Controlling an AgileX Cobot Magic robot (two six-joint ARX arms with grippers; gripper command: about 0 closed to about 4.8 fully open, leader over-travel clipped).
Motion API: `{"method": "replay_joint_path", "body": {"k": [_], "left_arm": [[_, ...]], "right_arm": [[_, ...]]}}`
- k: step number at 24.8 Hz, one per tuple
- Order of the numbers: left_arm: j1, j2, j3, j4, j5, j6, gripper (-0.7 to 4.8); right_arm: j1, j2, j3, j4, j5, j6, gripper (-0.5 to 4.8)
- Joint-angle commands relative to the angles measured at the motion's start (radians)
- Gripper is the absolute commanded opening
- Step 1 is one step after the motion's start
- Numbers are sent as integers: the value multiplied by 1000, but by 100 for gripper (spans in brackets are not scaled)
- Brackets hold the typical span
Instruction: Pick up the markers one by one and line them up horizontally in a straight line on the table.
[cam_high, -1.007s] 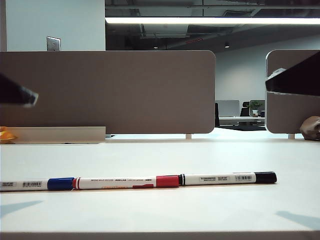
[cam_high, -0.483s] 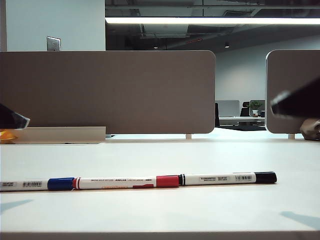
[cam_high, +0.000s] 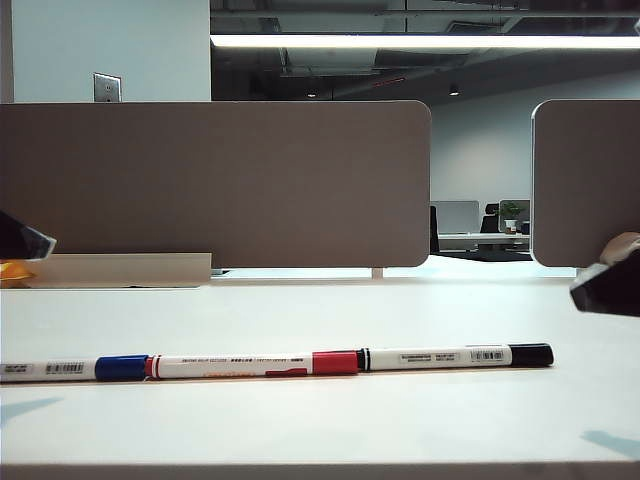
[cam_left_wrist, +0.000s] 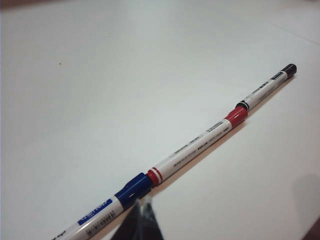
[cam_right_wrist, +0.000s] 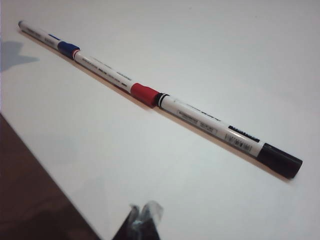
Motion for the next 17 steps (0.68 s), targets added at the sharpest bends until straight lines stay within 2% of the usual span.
{"method": "replay_joint_path", "body": {"k": [1, 17], "left_arm": [[0, 0, 1, 13, -3, 1, -5], [0, -20, 1, 8, -3, 1, -5]], "right_arm": [[1, -2, 2, 8, 4, 4, -5], [0, -4, 2, 7, 3, 4, -6]]}}
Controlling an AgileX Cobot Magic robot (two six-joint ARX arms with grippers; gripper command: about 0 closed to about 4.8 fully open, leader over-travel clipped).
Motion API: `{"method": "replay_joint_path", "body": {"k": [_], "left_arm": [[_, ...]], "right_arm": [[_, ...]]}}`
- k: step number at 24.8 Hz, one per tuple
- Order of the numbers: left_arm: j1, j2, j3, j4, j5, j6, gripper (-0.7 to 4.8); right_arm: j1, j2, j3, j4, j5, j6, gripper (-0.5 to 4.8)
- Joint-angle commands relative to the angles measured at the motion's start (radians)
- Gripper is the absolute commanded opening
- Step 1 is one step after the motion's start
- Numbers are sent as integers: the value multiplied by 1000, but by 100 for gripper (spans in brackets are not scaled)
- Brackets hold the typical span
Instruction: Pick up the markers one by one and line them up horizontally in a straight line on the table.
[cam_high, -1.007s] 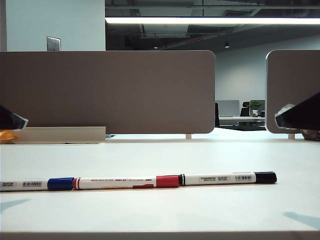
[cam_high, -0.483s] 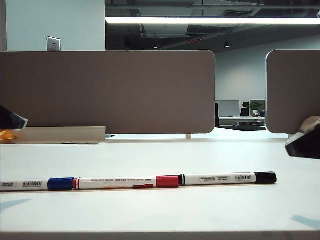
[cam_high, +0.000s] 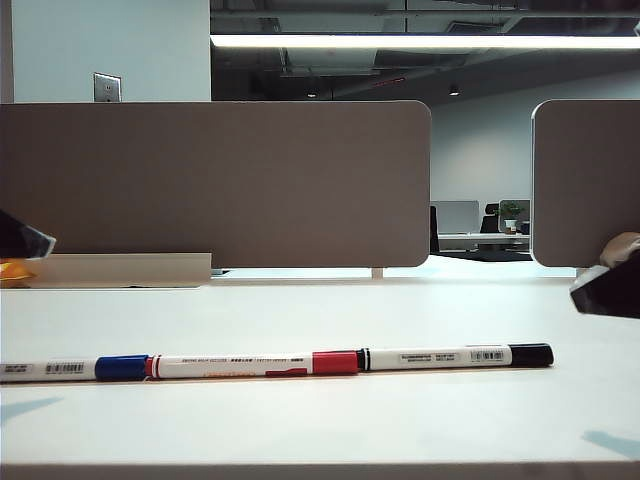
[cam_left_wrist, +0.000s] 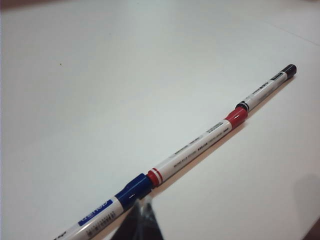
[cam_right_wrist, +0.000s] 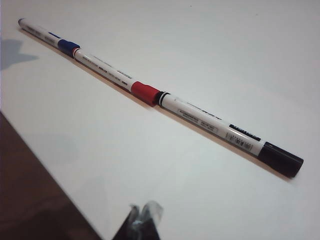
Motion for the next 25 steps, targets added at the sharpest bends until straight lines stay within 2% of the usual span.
{"method": "replay_joint_path", "body": {"k": [1, 4, 8, 10, 13, 17, 22, 25], "left_arm": [[1, -19, 1, 3, -3, 1, -5], [17, -104, 1, -21, -1, 1, -5], [93, -159, 1, -10, 5, 1, -5], [150, -176, 1, -10, 4, 1, -5], [250, -227, 1, -15, 4, 1, -5], [311, -304, 1, -17, 2, 1, -5], [357, -352, 1, -17, 0, 1, -5], [391, -356, 1, -18, -1, 1, -5]], "right_arm": [[-1, -11, 2, 6, 4, 4, -5], [-42, -62, 2, 6, -4, 4, -5], [-141, -131, 2, 6, -3, 4, -5], [-212, -156, 2, 9, -3, 4, -5], [-378, -190, 2, 6, -3, 4, -6], [-509, -225, 2, 6, -3, 4, -5], [-620, -244, 2, 6, 0, 4, -5], [-656, -244, 2, 6, 0, 4, -6]]}}
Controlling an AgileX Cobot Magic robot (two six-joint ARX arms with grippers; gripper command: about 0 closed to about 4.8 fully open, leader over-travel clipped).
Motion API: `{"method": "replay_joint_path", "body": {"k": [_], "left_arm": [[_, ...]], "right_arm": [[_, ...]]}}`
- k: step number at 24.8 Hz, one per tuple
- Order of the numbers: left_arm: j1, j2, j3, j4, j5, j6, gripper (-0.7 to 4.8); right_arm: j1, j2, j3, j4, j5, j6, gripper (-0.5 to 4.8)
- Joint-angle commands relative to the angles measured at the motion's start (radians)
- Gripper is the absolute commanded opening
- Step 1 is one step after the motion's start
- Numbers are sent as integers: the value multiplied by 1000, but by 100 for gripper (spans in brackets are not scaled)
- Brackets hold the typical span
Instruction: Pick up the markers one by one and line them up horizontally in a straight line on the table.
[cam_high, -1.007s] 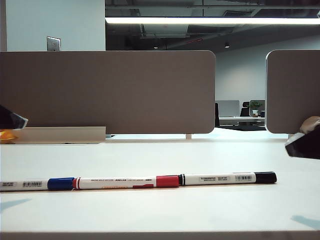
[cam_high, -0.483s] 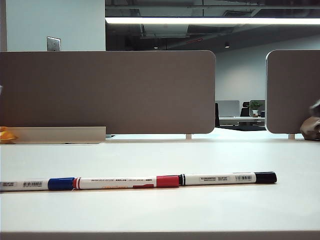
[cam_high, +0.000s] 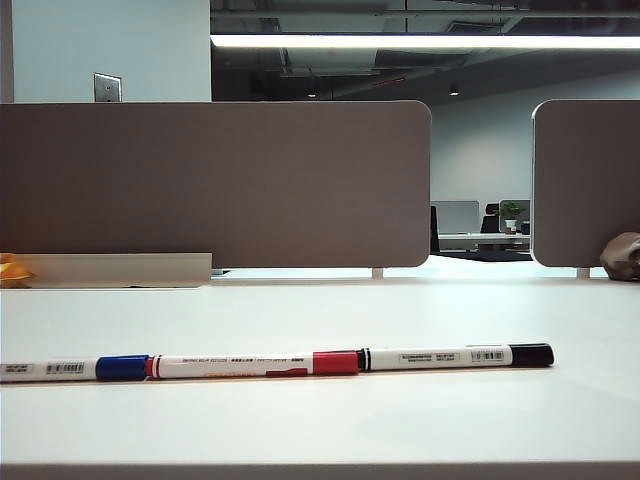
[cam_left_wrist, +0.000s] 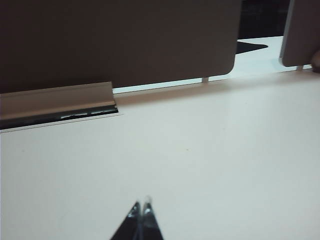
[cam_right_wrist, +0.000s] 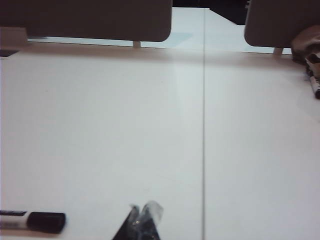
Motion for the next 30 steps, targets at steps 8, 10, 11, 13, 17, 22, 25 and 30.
{"method": "replay_joint_path", "body": {"k": [8, 10, 11, 13, 17, 22, 25, 30], "left_arm": [[91, -13, 2, 11, -2, 0, -5], [91, -13, 2, 11, -2, 0, -5], [91, -13, 2, 11, -2, 0, -5], [90, -13, 2, 11, -2, 0, -5], [89, -13, 2, 11, -2, 0, -5], [89, -13, 2, 11, -2, 0, -5], [89, -13, 2, 11, -2, 0, -5], [89, -13, 2, 11, -2, 0, -5]], "right_arm": [[-119, 1, 2, 14, 0, 4, -5], [-138, 1, 2, 14, 2, 4, -6], [-143, 1, 2, 14, 3, 4, -6], [-142, 1, 2, 14, 2, 4, -5], [-138, 1, 2, 14, 2, 4, -6], [-139, 1, 2, 14, 2, 4, -6], [-139, 1, 2, 14, 2, 4, -6], [-139, 1, 2, 14, 2, 4, -5]]}}
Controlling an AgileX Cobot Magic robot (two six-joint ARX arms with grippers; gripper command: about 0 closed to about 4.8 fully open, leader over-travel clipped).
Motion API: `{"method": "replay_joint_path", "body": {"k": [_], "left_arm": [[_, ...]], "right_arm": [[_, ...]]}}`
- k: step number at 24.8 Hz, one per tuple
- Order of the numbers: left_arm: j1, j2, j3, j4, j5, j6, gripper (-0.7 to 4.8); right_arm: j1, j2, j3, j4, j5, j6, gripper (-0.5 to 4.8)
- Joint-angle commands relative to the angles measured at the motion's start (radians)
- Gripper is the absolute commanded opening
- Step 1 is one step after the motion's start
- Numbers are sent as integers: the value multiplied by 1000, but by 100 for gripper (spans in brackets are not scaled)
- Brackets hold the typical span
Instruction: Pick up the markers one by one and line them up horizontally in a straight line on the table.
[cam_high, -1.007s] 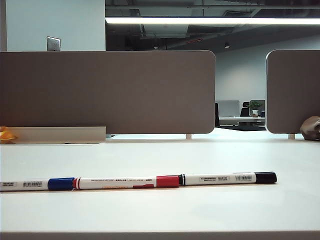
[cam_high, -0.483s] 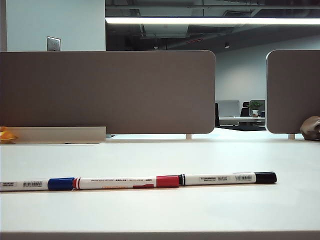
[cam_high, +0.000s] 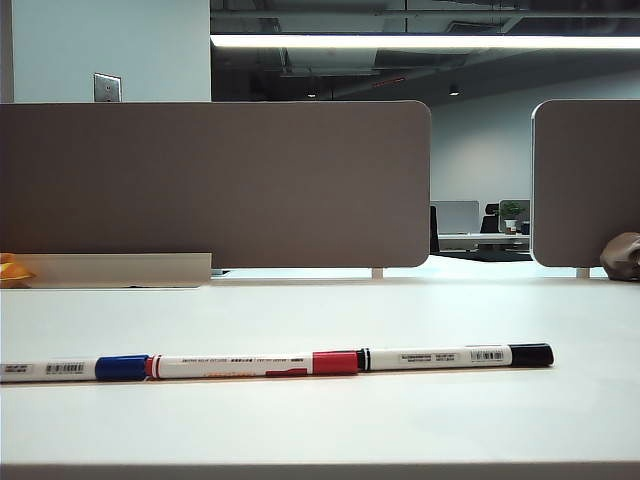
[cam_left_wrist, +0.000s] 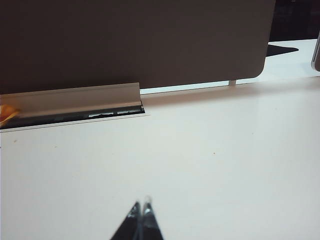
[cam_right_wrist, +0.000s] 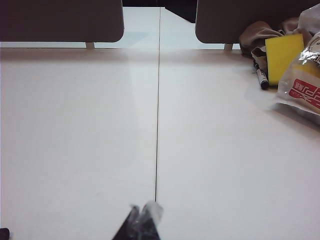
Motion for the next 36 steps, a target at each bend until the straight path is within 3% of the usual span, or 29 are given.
{"method": "replay_joint_path", "body": {"k": [1, 8, 17, 36], "left_arm": [[1, 0, 2, 12, -1, 0, -5], [2, 0, 2, 6, -13, 0, -5], [1, 0, 2, -12, -183, 0, -5], [1, 0, 2, -14, -182, 0, -5]], "right_arm": [[-1, 1, 2, 14, 1, 4, -6], [-1, 1, 2, 14, 1, 4, -6], [-2, 1, 2, 14, 1, 4, -6], [-1, 1, 2, 14, 1, 4, -6]]}}
